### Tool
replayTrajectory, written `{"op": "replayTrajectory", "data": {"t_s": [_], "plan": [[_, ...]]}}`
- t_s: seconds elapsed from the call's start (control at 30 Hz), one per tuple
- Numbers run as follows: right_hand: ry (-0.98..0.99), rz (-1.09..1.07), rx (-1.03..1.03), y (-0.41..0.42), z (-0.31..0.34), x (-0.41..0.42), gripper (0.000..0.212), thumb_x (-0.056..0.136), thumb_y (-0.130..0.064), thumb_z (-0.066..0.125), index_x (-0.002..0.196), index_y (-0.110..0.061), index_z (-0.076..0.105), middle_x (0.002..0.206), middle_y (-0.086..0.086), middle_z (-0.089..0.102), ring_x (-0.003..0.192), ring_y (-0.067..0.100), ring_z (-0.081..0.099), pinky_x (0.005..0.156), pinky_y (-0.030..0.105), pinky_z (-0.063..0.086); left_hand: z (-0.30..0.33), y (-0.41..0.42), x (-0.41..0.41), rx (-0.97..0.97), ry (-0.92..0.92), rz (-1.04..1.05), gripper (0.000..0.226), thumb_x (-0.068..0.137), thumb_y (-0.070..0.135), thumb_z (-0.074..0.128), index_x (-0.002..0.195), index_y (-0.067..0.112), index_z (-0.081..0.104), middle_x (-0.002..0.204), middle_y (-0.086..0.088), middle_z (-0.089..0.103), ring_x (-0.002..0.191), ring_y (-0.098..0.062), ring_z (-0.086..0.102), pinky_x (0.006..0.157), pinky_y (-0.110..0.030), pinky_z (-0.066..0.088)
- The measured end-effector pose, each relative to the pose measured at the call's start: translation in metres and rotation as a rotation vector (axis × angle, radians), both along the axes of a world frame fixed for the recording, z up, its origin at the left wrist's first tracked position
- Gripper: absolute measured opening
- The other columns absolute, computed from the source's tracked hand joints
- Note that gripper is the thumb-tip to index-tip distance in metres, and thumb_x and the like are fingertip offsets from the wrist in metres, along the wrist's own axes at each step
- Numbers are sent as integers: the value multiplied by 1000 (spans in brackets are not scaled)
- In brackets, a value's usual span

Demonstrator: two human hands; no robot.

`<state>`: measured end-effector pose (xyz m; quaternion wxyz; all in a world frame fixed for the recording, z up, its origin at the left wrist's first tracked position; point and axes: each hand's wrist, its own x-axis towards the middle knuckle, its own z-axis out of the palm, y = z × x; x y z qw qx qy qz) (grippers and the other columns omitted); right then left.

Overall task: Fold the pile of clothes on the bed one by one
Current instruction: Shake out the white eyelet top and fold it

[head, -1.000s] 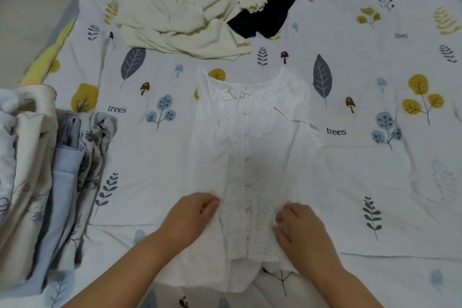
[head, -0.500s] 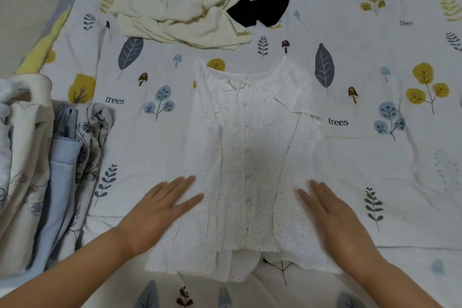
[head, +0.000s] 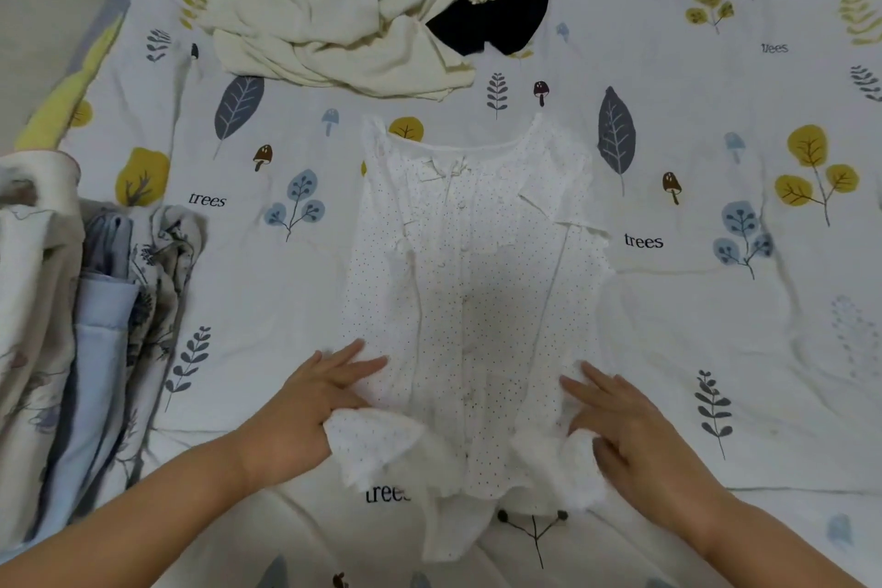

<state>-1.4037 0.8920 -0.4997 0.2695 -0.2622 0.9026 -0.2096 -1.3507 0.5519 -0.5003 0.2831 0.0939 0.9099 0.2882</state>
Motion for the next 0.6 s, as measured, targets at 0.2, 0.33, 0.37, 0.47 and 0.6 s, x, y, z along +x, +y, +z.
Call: {"op": "replayTrajectory", "data": {"t_s": [0.2,0.33,0.37,0.47,0.6], "plan": [[-407,-609,-444,-25,35,-50,35,93,-15,52,62,-26,64,68,0,64,66,11,56,65,22,42,37,-13,-62,487,-294,655,48,62,26,65,100,-2,68,109,-25,65,104,-32,63,96,-44,45],[-353,-759,-555,-37,40,-108,28,95,-17,49,78,1,62,71,20,61,66,26,55,66,36,40,47,-13,-121,812,-284,893,47,61,29,76,102,9,66,99,-7,73,88,-18,70,72,-25,57],[-356,-783,-593,-41,39,-124,26,95,-17,49,84,2,63,78,23,65,70,30,59,69,40,43,46,-15,-138,823,-262,952,40,71,25,68,107,9,63,96,-5,74,86,-17,70,71,-26,57],[-353,-827,-700,-52,39,-166,26,97,-17,46,88,-9,69,86,17,72,77,29,68,72,37,54,48,-21,-187,847,-184,1029,22,90,13,52,109,9,62,91,-3,74,87,-19,69,74,-31,57],[-550,-940,-1046,-57,38,-211,37,98,-20,42,85,-20,77,89,5,74,82,20,72,61,28,56,42,-35,-231,1100,-187,1061,27,92,19,48,97,12,74,102,-6,73,97,-22,68,69,-31,58]]}}
